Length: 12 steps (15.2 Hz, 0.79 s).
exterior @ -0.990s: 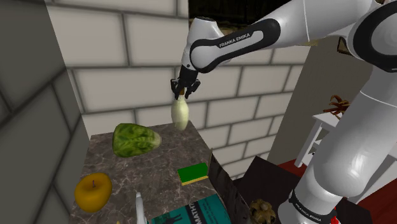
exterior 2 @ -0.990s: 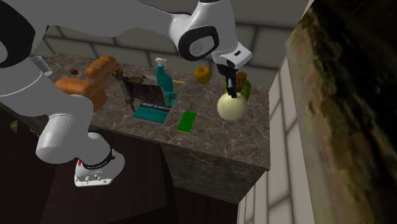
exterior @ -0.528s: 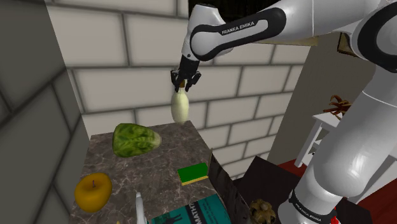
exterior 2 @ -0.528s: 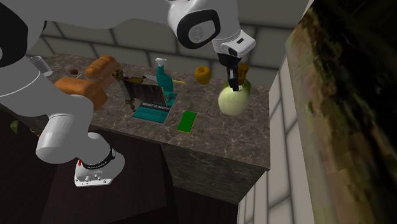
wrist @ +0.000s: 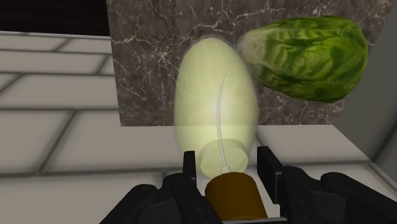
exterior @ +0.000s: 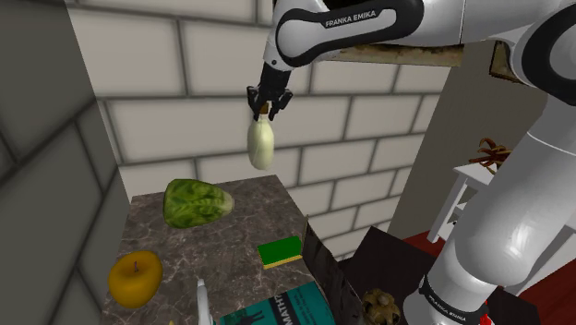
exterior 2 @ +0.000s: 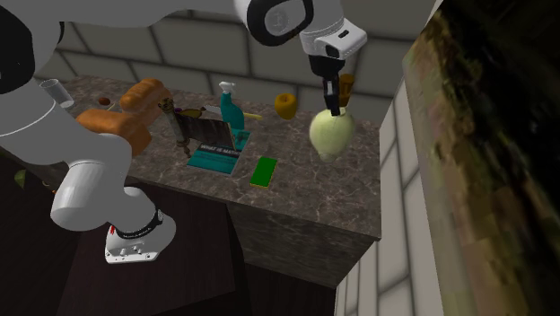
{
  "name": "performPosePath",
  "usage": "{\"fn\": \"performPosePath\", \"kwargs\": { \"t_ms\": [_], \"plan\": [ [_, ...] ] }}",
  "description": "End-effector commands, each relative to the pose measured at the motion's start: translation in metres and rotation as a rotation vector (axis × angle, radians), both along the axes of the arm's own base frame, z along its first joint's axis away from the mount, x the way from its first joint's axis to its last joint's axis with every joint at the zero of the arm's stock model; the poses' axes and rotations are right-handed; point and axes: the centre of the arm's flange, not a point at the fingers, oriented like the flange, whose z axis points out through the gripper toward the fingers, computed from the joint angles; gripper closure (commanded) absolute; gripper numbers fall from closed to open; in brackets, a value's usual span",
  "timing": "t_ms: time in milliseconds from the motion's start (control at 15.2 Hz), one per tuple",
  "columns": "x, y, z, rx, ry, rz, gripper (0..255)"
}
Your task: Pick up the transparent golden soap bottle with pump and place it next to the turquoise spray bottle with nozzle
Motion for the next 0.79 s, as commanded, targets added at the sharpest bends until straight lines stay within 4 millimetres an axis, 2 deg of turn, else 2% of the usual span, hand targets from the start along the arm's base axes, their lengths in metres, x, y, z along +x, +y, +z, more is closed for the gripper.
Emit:
{"fn": "performPosePath", "kwargs": {
  "t_ms": [0, 726],
  "plan": [
    [-0.001, -0.001, 0.010, 0.000, -0.001, 0.000, 255],
    [-0.001, -0.001, 0.068, 0.000, -0.001, 0.000, 255]
  ]
}}
